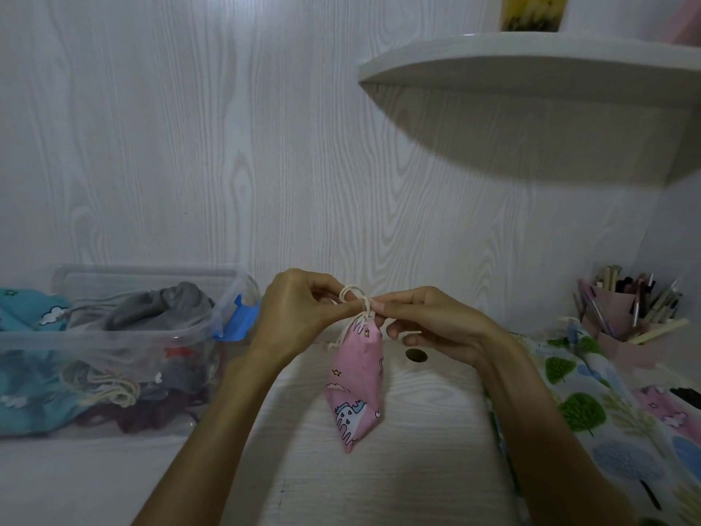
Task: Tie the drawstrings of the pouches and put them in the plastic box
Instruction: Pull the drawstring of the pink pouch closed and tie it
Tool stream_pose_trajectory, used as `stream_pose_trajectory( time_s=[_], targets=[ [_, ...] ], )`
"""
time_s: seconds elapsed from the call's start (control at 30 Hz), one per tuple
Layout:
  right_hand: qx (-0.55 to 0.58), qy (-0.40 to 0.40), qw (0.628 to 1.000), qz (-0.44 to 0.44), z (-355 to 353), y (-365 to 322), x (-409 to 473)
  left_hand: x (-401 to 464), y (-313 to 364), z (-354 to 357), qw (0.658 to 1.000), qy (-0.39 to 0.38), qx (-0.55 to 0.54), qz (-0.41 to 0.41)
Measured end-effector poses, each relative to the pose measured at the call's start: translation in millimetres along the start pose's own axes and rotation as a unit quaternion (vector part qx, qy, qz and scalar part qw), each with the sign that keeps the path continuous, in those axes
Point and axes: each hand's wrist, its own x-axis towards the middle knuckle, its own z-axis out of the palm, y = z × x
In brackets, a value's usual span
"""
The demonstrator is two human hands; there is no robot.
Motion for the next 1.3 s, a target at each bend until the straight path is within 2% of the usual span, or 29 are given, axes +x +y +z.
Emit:
stream_pose_trajectory(
  time_s=[0.2, 0.33, 0.43, 0.57, 0.63, 0.73, 0.8, 0.87, 0.9, 1.0, 1.1, 1.2, 1.3],
  targets=[
    [-0.103, 0.095, 0.989, -0.053, 4.3, -2.7, 2.3, 4.4, 3.0, -10.7, 0.993, -0.079, -0.058, -0.071],
    [-0.23, 0.136, 0.961, -0.065, 7.2, -9.2, -0.6, 7.1, -0.2, -15.5, 0.997, -0.025, 0.0, -0.078],
    [-0.346, 0.151, 0.926, -0.021, 11.1, -5.8, 5.5, 7.0, -2.3, -8.0, 0.992, -0.01, 0.086, -0.088],
    [-0.432, 0.111, 0.893, 0.06, 10.7, 5.1, 12.5, 4.4, -6.3, -4.2, 0.981, -0.062, 0.147, -0.106],
    [-0.409, 0.087, 0.906, 0.062, 4.6, 2.7, 7.5, 3.4, -9.0, -5.4, 0.979, -0.102, 0.132, -0.12],
    [-0.337, 0.06, 0.94, 0.014, -7.2, -1.7, -2.4, 3.2, -12.6, -5.8, 0.979, -0.132, 0.072, -0.137],
    [-0.361, -0.028, 0.932, 0.003, -6.1, 0.1, -1.7, 3.6, -12.3, -3.3, 0.979, -0.143, 0.023, -0.144],
    [-0.406, -0.103, 0.908, -0.006, 3.5, 8.4, 5.5, 2.9, -9.9, -0.9, 0.977, -0.156, 0.002, -0.148],
    [-0.418, -0.097, 0.903, -0.021, 6.8, 12.1, 9.1, 3.0, -7.7, -1.4, 0.976, -0.159, 0.001, -0.152],
    [-0.376, 0.012, 0.925, -0.056, 7.9, 14.8, 11.6, 1.1, -3.4, -11.9, 0.963, -0.178, -0.009, -0.203],
    [-0.313, 0.057, 0.944, -0.084, 6.7, 5.1, 8.1, -4.9, 2.0, -28.5, 0.931, -0.269, 0.026, -0.244],
    [-0.269, 0.066, 0.953, -0.126, 10.4, -22.2, 0.9, -16.6, 11.1, -35.4, 0.925, -0.303, 0.103, -0.203],
    [-0.211, 0.073, 0.961, -0.163, 17.6, -54.4, -9.7, -32.8, 21.0, -40.9, 0.947, -0.27, 0.07, -0.159]
  ],
)
